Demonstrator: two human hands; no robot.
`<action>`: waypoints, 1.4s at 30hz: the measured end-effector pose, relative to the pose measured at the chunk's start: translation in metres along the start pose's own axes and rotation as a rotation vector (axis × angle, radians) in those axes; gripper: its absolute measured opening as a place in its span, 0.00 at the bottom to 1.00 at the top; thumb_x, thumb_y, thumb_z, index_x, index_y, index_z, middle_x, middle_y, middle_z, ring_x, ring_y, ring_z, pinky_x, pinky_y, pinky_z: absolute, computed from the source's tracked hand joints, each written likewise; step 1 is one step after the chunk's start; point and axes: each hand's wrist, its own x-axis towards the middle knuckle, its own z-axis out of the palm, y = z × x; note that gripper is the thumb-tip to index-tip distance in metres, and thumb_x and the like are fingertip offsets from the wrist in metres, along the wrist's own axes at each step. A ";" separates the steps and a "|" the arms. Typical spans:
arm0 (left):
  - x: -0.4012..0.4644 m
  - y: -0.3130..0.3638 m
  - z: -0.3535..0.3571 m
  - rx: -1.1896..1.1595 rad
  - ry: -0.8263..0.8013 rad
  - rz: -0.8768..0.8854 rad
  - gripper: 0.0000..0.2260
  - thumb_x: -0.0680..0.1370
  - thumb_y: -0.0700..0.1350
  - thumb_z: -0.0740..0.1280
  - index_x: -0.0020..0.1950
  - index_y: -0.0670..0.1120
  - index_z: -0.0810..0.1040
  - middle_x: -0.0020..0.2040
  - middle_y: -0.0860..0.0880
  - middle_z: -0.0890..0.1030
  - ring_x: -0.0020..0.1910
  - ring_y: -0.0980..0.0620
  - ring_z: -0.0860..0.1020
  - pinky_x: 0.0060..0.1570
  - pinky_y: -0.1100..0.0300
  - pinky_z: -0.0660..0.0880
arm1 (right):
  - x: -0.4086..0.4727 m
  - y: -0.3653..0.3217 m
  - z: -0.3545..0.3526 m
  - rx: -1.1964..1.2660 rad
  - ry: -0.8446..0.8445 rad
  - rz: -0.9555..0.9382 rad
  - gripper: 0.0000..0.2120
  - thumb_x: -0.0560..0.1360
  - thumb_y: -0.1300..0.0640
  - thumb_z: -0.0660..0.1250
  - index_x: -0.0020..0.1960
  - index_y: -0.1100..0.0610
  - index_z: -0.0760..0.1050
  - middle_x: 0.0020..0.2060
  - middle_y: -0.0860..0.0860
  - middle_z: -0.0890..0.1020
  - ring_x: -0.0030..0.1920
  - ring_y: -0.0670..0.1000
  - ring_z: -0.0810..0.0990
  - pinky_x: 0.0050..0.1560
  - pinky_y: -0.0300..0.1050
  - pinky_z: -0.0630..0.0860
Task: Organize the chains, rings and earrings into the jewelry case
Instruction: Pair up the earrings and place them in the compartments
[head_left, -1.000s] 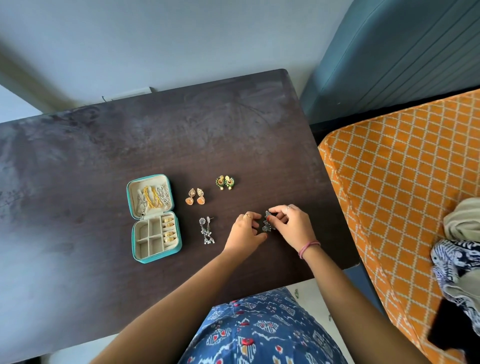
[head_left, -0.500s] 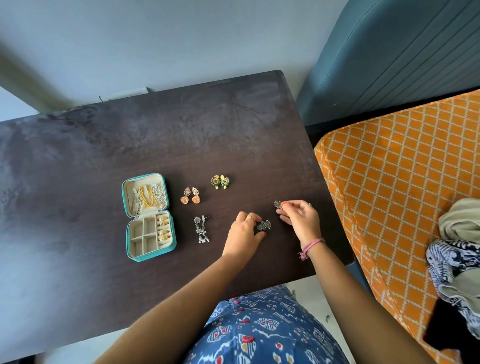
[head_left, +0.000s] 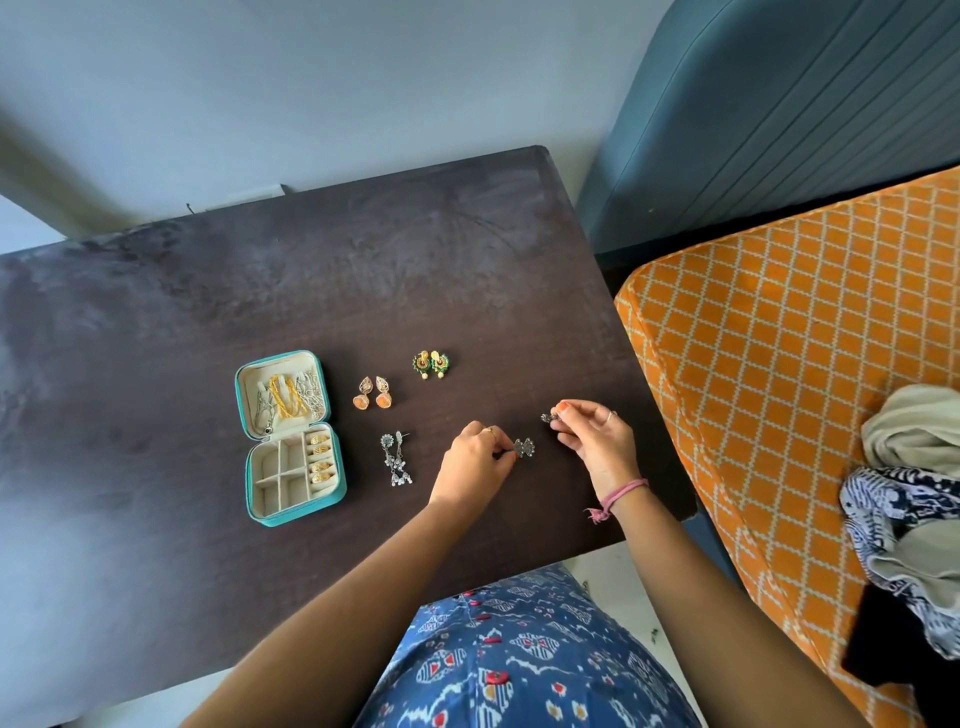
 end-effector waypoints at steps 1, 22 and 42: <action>-0.001 0.001 -0.001 -0.007 0.004 -0.006 0.06 0.76 0.45 0.69 0.49 0.44 0.81 0.49 0.48 0.77 0.46 0.50 0.79 0.50 0.53 0.76 | 0.000 0.000 0.001 0.014 0.003 0.009 0.04 0.73 0.62 0.71 0.48 0.57 0.81 0.43 0.53 0.85 0.44 0.49 0.84 0.43 0.40 0.80; -0.017 0.012 -0.078 -0.745 -0.062 -0.122 0.06 0.77 0.37 0.67 0.49 0.47 0.79 0.36 0.51 0.80 0.38 0.55 0.79 0.42 0.64 0.77 | -0.030 -0.043 0.036 -0.052 -0.225 -0.076 0.10 0.75 0.66 0.66 0.50 0.54 0.81 0.47 0.51 0.84 0.49 0.47 0.82 0.55 0.43 0.78; -0.023 0.032 -0.208 -0.970 0.145 0.060 0.06 0.75 0.39 0.70 0.52 0.42 0.82 0.44 0.47 0.85 0.45 0.53 0.80 0.54 0.58 0.76 | -0.088 -0.131 0.131 0.006 -0.469 -0.227 0.08 0.78 0.58 0.64 0.53 0.55 0.81 0.50 0.53 0.85 0.50 0.48 0.79 0.50 0.41 0.74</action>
